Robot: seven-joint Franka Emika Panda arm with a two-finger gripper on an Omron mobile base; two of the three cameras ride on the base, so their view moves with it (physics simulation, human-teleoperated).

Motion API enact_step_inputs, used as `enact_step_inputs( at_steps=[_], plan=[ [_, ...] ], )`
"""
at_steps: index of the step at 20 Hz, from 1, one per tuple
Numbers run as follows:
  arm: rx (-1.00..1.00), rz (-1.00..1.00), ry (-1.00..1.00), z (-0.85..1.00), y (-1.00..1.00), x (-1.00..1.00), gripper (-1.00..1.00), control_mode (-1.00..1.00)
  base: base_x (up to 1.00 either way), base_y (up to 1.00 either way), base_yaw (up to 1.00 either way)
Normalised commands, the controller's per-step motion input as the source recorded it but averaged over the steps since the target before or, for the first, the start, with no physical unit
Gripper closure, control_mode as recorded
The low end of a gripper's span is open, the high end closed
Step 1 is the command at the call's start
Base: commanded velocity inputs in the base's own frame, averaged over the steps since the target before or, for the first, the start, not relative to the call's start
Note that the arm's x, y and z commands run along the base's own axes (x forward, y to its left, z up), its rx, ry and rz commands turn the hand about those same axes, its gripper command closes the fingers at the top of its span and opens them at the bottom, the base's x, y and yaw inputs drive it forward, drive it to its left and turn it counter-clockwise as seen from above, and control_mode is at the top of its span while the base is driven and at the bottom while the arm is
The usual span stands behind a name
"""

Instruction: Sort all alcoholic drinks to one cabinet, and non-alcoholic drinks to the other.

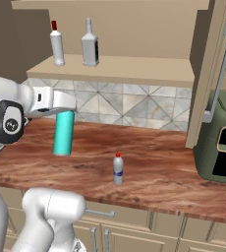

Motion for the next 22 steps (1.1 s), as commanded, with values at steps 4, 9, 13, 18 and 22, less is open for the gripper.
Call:
enact_step_inputs(
  at_steps=[4,9,13,18,22],
  plan=[
    [0.15,0.2,0.07,0.19,0.03,-0.24,1.0,-1.0,0.0,0.0,0.0],
    [0.14,0.1,0.16,0.16,0.0,-0.29,1.0,-1.0,0.0,0.0,0.0],
    [0.14,0.02,0.25,0.08,0.0,-0.12,1.0,-1.0,0.0,0.0,0.0],
    [0.05,0.0,0.11,0.0,0.0,0.0,1.0,-1.0,0.0,0.0,0.0],
    [0.0,0.0,0.04,-0.01,0.0,-0.13,1.0,-1.0,0.0,0.0,0.0]
  ],
)
